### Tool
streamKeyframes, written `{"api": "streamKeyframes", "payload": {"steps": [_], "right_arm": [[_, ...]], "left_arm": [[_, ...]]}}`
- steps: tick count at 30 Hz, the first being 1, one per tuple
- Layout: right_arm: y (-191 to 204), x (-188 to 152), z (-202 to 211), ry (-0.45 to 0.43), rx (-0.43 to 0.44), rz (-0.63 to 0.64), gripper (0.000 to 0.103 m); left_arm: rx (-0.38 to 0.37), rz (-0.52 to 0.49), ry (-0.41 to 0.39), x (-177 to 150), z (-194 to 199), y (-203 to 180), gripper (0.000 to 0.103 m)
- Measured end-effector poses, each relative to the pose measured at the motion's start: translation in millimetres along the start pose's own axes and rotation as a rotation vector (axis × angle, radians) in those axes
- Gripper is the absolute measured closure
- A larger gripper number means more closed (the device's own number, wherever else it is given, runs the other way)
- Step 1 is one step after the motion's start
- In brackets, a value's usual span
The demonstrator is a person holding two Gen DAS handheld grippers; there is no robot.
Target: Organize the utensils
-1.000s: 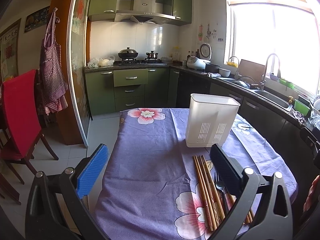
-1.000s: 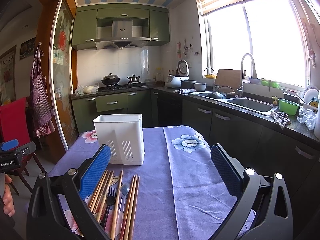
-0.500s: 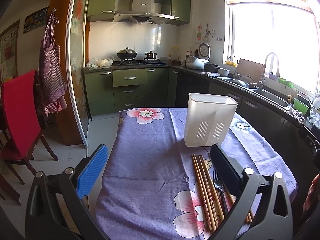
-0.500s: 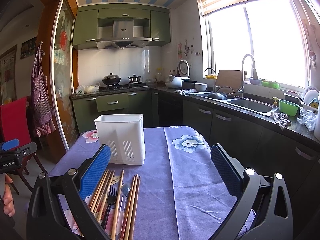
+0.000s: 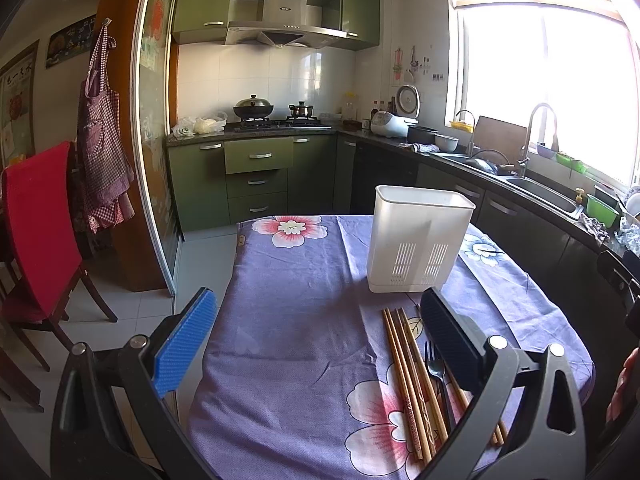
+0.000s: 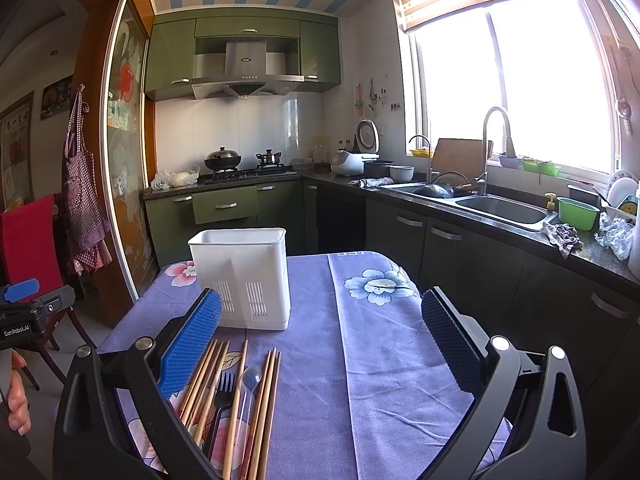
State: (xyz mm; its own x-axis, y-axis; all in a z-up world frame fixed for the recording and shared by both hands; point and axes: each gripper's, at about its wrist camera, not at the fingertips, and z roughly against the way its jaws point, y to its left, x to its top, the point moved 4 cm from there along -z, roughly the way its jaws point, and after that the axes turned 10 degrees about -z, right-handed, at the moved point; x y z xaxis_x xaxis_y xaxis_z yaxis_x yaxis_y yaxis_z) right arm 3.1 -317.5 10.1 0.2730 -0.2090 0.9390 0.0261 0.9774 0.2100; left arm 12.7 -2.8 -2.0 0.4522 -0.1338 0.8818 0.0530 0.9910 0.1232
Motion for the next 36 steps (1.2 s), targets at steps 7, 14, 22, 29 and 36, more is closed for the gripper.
{"api": "streamKeyframes", "payload": {"steps": [7, 14, 22, 29, 36], "right_arm": [[0, 0, 0, -0.001, 0.0, 0.001, 0.004], [0, 0, 1, 0.001, 0.001, 0.001, 0.004], [0, 0, 1, 0.004, 0.003, 0.001, 0.004], [-8, 3, -3, 0.031, 0.023, -0.025, 0.004], [-22, 2, -19, 0.129, 0.068, -0.064, 0.004]], "left_arm": [[0.001, 0.001, 0.0, 0, 0, -1, 0.006], [0.002, 0.001, 0.001, 0, -1, -1, 0.006], [-0.004, 0.002, 0.003, -1, -1, -1, 0.006], [-0.035, 0.008, 0.087, 0, -14, -6, 0.006], [-0.23, 0.025, 0.427, -8, -71, -30, 0.006]]}}
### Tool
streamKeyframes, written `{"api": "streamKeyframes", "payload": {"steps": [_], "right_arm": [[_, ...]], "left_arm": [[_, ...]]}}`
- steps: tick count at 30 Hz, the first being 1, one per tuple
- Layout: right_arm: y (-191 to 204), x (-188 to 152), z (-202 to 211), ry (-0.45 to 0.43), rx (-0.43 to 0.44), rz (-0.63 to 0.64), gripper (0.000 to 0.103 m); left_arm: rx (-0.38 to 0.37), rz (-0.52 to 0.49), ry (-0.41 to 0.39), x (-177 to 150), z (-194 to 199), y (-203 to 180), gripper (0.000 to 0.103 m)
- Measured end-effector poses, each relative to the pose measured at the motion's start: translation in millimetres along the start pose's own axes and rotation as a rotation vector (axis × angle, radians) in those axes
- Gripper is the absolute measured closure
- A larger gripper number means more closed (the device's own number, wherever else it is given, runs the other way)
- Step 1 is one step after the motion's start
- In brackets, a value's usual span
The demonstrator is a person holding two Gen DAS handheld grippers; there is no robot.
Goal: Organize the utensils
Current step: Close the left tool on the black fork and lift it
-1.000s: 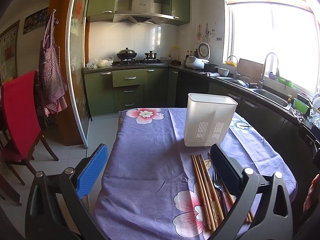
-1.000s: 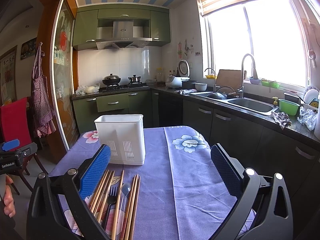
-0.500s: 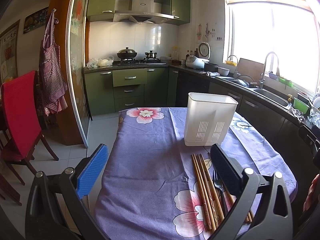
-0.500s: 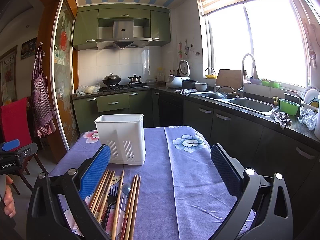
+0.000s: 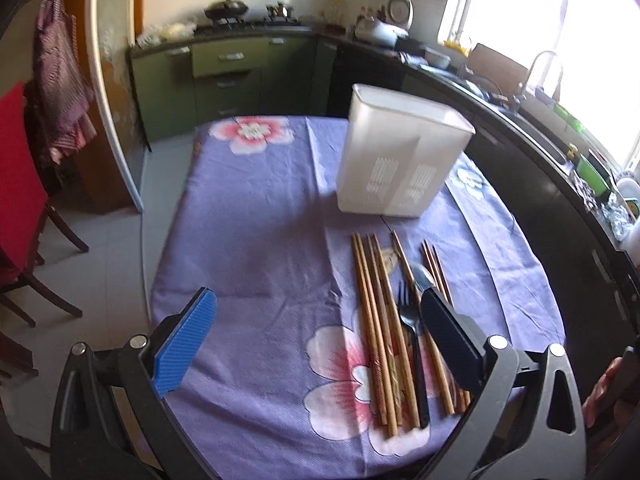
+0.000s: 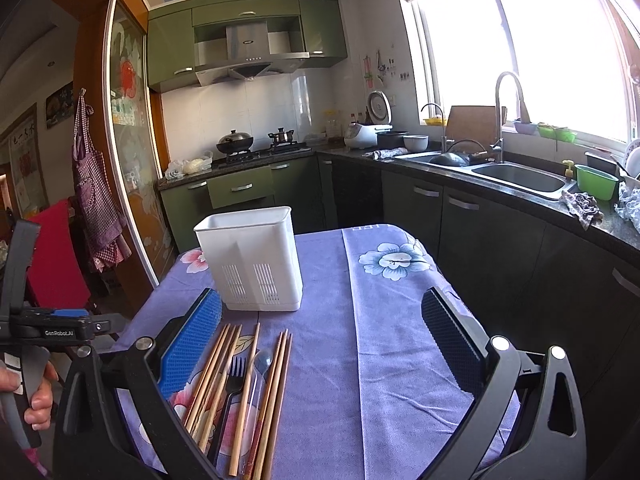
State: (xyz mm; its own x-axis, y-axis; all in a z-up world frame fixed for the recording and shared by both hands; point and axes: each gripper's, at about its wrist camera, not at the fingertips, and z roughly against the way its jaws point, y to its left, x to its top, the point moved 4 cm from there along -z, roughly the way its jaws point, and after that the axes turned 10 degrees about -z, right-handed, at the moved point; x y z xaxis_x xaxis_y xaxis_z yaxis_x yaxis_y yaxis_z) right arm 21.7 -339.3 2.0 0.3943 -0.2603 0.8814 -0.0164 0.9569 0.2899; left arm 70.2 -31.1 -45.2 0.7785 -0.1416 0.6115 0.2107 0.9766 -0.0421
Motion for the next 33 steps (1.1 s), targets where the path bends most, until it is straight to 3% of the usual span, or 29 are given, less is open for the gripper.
{"api": "streamKeyframes", "payload": {"steps": [4, 7, 8, 12, 17, 25, 33], "right_arm": [[-10, -1, -6, 0.025, -0.008, -0.009, 0.004], [-15, -2, -9, 0.033, -0.019, -0.008, 0.004], [-16, -2, -9, 0.037, -0.02, -0.008, 0.004], [-19, -5, -11, 0.046, -0.022, 0.001, 0.004], [-23, -11, -13, 0.054, -0.015, -0.004, 0.004], [-29, -14, -12, 0.055, -0.01, -0.019, 0.004], [-31, -16, -13, 0.066, -0.005, -0.032, 0.004]], "left_arm": [[-0.168, -0.007, 0.203, 0, -40, -31, 0.006], [-0.224, -0.015, 0.306, -5, -63, -57, 0.013], [-0.236, -0.02, 0.34, -7, -70, -66, 0.022], [-0.26, -0.022, 0.456, -18, -95, -91, 0.042], [-0.224, -0.039, 0.502, -22, -112, -103, 0.088], [-0.125, -0.038, 0.512, -21, -127, -102, 0.092], [-0.093, -0.048, 0.535, -25, -136, -99, 0.092]]}}
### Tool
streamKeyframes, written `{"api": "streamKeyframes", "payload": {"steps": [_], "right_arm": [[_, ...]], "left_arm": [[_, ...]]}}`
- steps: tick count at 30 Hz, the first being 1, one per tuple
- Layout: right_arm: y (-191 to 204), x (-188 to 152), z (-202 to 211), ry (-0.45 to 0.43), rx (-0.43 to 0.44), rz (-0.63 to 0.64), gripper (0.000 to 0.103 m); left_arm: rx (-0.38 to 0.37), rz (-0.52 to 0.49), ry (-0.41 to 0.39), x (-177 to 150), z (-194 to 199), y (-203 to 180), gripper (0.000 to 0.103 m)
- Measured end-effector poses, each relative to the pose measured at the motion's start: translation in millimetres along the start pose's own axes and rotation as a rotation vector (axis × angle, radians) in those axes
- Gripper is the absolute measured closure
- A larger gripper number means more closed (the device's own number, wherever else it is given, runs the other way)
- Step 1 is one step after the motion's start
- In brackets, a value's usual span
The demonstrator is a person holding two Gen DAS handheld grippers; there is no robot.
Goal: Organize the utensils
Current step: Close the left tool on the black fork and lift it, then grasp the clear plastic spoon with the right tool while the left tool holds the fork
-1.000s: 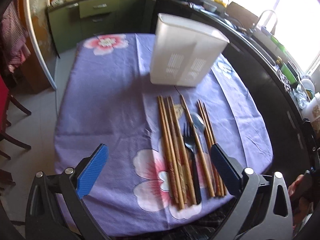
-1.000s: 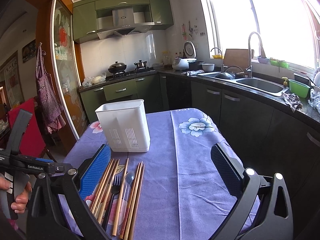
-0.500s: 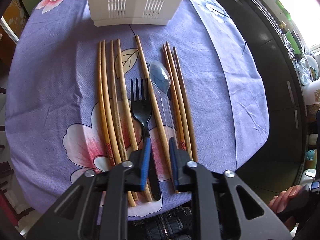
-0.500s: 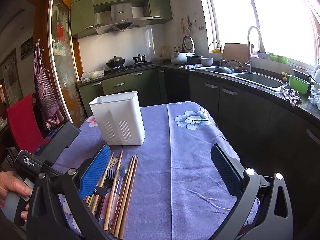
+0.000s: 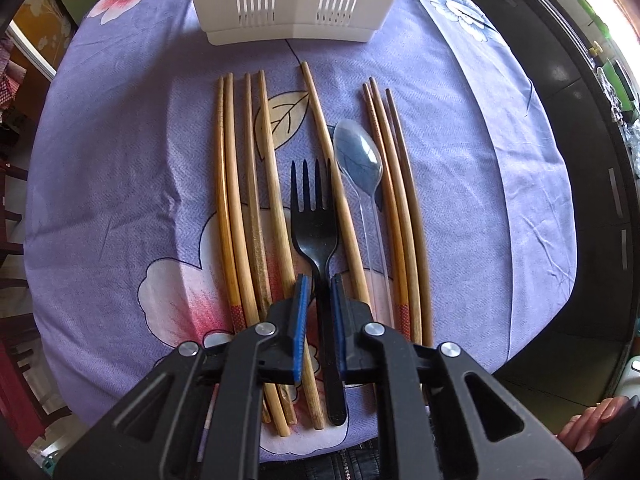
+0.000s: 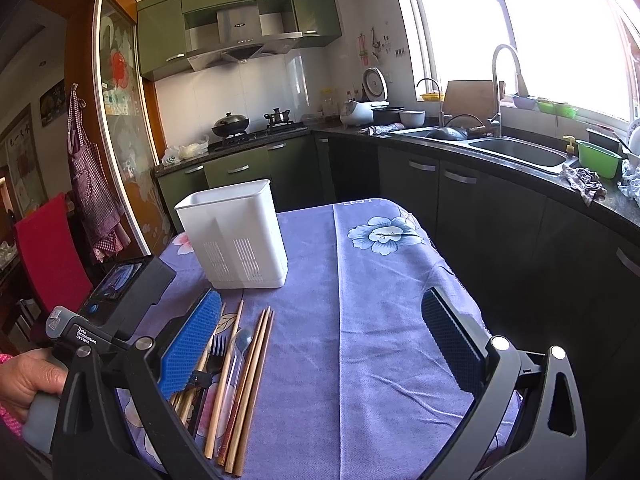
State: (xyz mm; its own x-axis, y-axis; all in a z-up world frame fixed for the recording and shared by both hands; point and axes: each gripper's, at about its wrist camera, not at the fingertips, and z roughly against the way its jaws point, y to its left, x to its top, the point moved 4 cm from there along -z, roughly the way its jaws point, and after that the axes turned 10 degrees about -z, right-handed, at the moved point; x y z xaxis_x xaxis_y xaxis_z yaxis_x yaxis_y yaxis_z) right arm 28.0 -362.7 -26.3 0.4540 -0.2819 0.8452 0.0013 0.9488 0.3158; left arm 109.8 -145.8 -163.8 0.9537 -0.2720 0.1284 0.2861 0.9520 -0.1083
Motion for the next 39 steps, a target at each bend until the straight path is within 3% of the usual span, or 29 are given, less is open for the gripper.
{"api": "streamKeyframes", "payload": {"steps": [9, 12, 16, 21, 22, 23, 24, 26, 30, 39], "right_arm": [[1, 1, -2, 0.007, 0.007, 0.009, 0.004], [-1, 3, -7, 0.057, 0.044, -0.015, 0.004], [-2, 9, -32, 0.227, 0.137, -0.042, 0.004], [23, -4, -93, 0.574, 0.26, -0.032, 0.005], [30, -11, -105, 0.628, 0.262, -0.016, 0.008], [38, -17, -116, 0.676, 0.264, 0.005, 0.023], [44, -23, -126, 0.717, 0.253, 0.021, 0.044], [55, -36, -146, 0.79, 0.228, 0.036, 0.067], [67, -65, -178, 0.918, 0.19, 0.047, 0.069], [79, -91, -204, 0.942, 0.086, 0.12, 0.09]], "left_arm": [[0.006, -0.01, -0.036, 6, 6, -9, 0.094], [-0.012, -0.002, -0.098, 2, 18, -6, 0.095], [-0.036, 0.015, -0.201, -2, 53, 5, 0.095], [-0.005, 0.022, -0.337, -9, 99, 24, 0.095], [0.001, 0.023, -0.354, -8, 104, 27, 0.095], [0.008, 0.024, -0.366, -8, 109, 30, 0.095], [0.011, 0.025, -0.373, -11, 112, 34, 0.095], [0.014, 0.023, -0.376, -14, 114, 36, 0.095], [0.007, 0.011, -0.362, -16, 109, 37, 0.095], [-0.014, 0.005, -0.352, -14, 98, 42, 0.094]]}}
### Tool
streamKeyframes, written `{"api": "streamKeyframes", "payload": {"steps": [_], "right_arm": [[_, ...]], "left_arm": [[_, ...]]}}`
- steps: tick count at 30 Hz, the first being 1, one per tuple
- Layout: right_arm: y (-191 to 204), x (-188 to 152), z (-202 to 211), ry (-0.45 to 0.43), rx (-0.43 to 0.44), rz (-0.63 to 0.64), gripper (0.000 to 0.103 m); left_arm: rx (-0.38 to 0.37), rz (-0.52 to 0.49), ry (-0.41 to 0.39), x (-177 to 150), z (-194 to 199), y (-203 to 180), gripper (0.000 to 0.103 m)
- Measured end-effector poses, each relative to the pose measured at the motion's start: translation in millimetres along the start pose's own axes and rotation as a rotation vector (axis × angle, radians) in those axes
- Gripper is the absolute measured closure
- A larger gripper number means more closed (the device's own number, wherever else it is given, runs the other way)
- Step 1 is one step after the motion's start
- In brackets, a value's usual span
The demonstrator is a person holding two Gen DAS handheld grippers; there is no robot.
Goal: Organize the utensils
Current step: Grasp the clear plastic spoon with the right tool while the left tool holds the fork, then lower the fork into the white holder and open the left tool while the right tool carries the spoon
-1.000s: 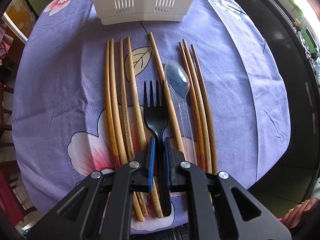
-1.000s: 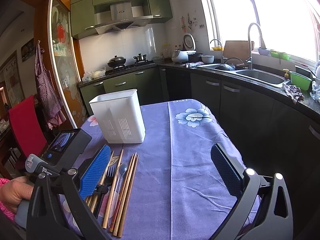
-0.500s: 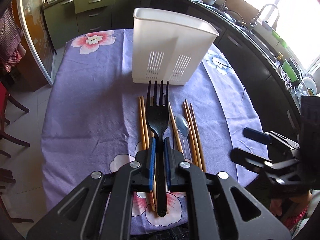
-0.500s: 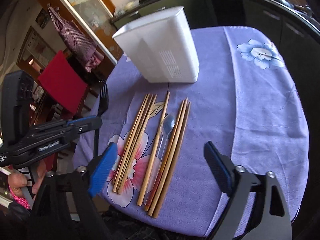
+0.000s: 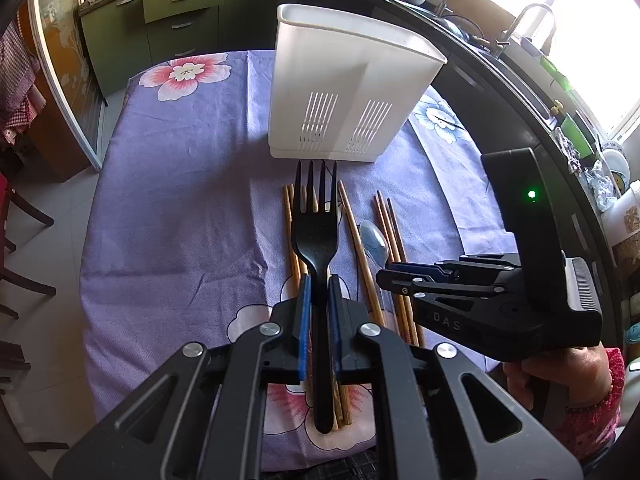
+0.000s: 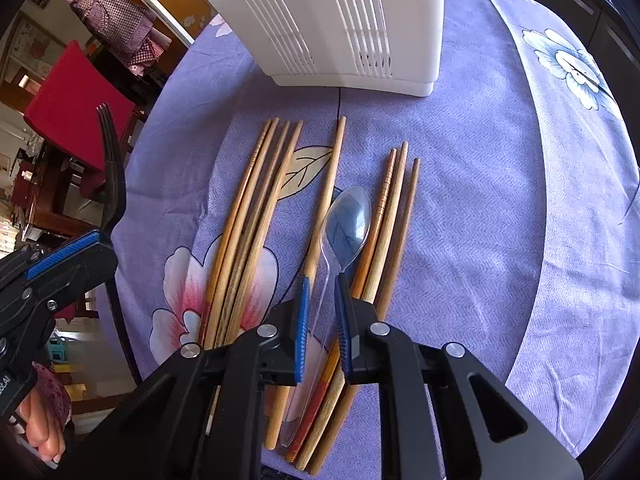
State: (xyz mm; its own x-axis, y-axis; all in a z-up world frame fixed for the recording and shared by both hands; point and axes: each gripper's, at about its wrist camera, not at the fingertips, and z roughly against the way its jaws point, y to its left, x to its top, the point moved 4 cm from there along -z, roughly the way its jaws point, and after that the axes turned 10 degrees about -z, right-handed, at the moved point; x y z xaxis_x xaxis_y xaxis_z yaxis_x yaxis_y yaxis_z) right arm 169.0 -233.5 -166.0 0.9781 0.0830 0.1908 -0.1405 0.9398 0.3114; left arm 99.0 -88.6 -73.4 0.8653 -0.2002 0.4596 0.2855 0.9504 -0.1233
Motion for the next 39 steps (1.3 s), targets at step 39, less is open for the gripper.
{"api": "streamKeyframes", "payload": {"steps": [39], "right_arm": [[21, -14, 135, -0.466, 0.203, -0.015, 0.094]], "left_arm": [[0.024, 0.007, -0.214, 49, 69, 14, 0.094]]}}
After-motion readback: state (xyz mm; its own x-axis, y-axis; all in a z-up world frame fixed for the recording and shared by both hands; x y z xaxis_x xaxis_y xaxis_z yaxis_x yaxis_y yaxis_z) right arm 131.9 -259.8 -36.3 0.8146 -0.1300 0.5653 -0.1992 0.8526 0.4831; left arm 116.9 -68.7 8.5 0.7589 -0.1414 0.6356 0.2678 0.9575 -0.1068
